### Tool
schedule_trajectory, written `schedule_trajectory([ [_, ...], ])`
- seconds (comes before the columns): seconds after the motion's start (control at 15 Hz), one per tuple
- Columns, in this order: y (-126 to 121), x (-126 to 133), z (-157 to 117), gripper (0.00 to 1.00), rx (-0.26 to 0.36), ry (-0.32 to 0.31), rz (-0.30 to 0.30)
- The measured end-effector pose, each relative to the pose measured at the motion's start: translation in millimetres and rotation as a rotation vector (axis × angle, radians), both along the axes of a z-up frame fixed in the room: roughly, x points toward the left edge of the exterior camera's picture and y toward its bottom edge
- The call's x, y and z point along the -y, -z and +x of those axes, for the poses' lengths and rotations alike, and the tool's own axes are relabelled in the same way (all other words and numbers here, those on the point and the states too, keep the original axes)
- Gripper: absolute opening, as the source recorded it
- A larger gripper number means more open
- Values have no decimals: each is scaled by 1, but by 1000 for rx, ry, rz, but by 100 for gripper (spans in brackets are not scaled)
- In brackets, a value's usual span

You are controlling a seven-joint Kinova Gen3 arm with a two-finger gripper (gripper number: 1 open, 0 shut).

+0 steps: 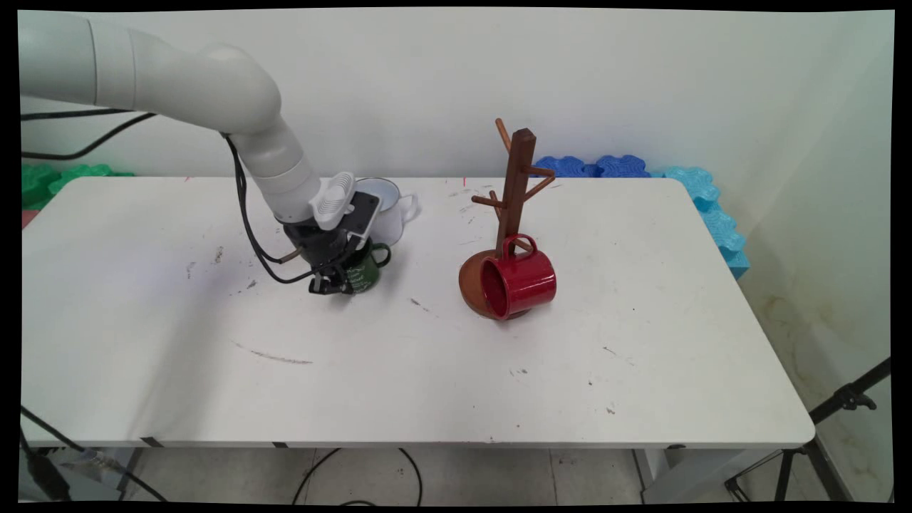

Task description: Place the picked object on the table

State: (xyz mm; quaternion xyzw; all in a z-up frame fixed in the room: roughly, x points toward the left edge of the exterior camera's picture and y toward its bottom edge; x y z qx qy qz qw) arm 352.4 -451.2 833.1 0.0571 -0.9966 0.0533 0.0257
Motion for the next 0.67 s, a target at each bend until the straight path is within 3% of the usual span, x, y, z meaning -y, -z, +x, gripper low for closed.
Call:
schedule_trajectory([
  [0.07, 2, 1, -1, 0, 0, 0, 4],
  [0.13, 3, 1, -1, 100, 0, -1, 6],
  [0.67, -6, 5, -9, 100, -53, -6, -10],
])
